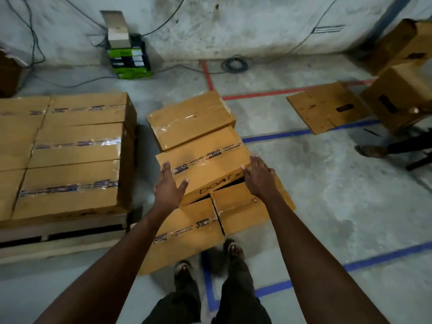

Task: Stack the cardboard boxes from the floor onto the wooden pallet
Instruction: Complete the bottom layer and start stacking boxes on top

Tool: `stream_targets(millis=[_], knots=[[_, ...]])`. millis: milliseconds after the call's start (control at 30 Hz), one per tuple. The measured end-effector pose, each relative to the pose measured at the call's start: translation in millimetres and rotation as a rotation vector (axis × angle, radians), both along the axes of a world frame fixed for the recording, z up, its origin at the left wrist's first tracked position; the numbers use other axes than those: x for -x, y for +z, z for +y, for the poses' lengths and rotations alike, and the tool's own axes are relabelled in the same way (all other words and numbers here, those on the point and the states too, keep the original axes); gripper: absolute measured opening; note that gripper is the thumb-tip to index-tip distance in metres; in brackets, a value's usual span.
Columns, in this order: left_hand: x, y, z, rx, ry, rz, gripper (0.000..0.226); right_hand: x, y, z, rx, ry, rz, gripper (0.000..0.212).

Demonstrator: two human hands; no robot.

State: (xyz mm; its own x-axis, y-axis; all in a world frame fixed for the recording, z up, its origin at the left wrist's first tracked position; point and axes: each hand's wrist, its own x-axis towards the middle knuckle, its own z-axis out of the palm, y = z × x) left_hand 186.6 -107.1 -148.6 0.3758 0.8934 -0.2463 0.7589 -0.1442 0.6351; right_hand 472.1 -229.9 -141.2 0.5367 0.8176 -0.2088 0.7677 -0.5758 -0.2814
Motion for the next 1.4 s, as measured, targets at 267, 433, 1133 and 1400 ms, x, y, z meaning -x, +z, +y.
stream_targets(millis=[267,433,1133,1400], knots=[[-44.6,-103.3,39.5,0.03,0.211,0.027,0.093,-114.2,-115.2,84.8,0.039,0.086,0.068,0.064],[-66.6,-195.5,68.2,0.082,0.328,0.083,0.091,-157.6,-200.2,124.0,0.076,0.122,0.054,0.063],[-63.0,-392.2,95.8,0.302,0.672,-0.107,0.13,-235.8,-395.4,189.9,0.139,-0.287,0.431,0.145],[-56.8,-397.6,93.4,0.238,0.666,-0.201,0.129,-257.4,-421.2,190.9,0.112,-0.321,0.516,0.152]])
